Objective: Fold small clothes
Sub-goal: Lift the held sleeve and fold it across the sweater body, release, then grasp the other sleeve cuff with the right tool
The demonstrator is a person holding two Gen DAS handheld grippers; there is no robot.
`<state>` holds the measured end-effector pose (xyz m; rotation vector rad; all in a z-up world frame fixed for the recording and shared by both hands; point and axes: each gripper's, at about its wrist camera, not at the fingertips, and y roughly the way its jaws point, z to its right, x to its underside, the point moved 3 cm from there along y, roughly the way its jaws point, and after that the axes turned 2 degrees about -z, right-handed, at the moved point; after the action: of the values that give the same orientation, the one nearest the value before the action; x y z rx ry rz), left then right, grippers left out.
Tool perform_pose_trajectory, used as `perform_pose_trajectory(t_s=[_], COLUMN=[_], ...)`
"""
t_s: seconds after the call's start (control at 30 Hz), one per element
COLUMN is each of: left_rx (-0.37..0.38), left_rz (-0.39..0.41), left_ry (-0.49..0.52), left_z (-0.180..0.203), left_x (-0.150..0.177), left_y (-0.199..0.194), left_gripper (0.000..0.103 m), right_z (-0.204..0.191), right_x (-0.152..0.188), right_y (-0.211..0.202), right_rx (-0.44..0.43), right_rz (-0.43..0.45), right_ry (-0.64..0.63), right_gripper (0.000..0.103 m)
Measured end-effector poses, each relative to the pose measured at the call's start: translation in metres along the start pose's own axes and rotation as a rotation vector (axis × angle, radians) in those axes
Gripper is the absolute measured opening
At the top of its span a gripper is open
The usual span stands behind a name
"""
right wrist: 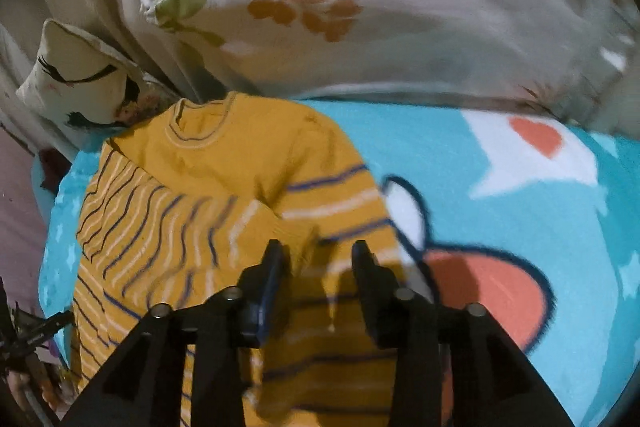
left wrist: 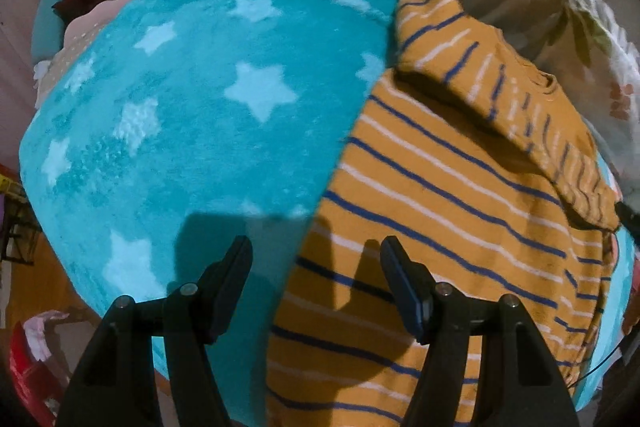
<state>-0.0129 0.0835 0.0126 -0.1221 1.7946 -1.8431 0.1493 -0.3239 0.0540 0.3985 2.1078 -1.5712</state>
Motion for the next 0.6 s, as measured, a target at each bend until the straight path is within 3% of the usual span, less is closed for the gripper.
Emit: perform_pose_trajectory(t_s=[0.37, 0.6], left_rx=[0.095, 0.231], left_rz=[-0.030, -0.085], left_ry=[0.129, 0.307], left_z=[0.067, 0.116], left_x=[0.009, 0.020], left_y=[-0.007, 0.002], left_gripper=[0.066, 0.066], right_z=[0.086, 0.099], right_x=[0.123, 0.222], right_y=[-0.053, -0.084], right_rx=[-0.002, -0.001], right_rz=[-0.037, -0.030], right_ry=[0.237, 0.452], right_gripper=[0.041, 0.041])
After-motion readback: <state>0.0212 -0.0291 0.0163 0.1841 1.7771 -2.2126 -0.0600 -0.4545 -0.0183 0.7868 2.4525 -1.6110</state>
